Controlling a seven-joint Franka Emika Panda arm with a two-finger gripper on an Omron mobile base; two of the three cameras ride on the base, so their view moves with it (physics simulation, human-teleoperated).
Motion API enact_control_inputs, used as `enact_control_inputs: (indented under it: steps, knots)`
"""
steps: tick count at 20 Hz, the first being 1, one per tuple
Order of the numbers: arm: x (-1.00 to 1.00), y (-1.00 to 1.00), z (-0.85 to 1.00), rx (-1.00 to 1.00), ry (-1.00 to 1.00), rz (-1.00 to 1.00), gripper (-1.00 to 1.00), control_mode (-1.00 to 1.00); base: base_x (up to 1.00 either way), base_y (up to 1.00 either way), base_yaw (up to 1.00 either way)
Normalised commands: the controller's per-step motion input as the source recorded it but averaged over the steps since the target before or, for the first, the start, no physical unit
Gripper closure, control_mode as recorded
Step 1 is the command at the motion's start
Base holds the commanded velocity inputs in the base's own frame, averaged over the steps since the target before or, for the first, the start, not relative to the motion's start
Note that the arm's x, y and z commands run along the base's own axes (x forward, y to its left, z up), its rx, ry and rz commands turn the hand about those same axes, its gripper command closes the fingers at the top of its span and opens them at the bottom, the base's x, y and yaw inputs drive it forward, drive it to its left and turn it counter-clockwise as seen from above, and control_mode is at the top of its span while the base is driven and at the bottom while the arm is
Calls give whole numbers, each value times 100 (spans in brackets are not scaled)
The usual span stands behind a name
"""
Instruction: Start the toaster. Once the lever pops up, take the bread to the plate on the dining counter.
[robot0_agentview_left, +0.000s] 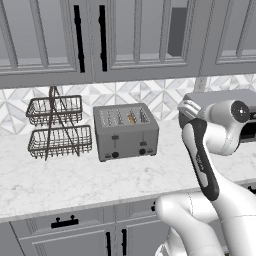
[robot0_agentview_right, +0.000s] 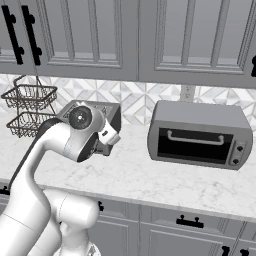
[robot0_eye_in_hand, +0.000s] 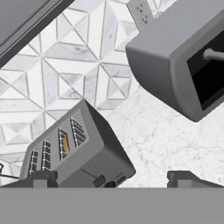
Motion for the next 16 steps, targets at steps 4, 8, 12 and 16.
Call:
enact_control_inputs:
  steps: [4,8,12,16]
  knots:
    - [0,0,0,0,0,0,-100,-100,0,0,0]
    - [0,0,0,0,0,0,-100,-100,0,0,0]
    - [0,0,0,0,0,0,-100,-100,0,0,0]
    - [0,0,0,0,0,0,-100,-100,0,0,0]
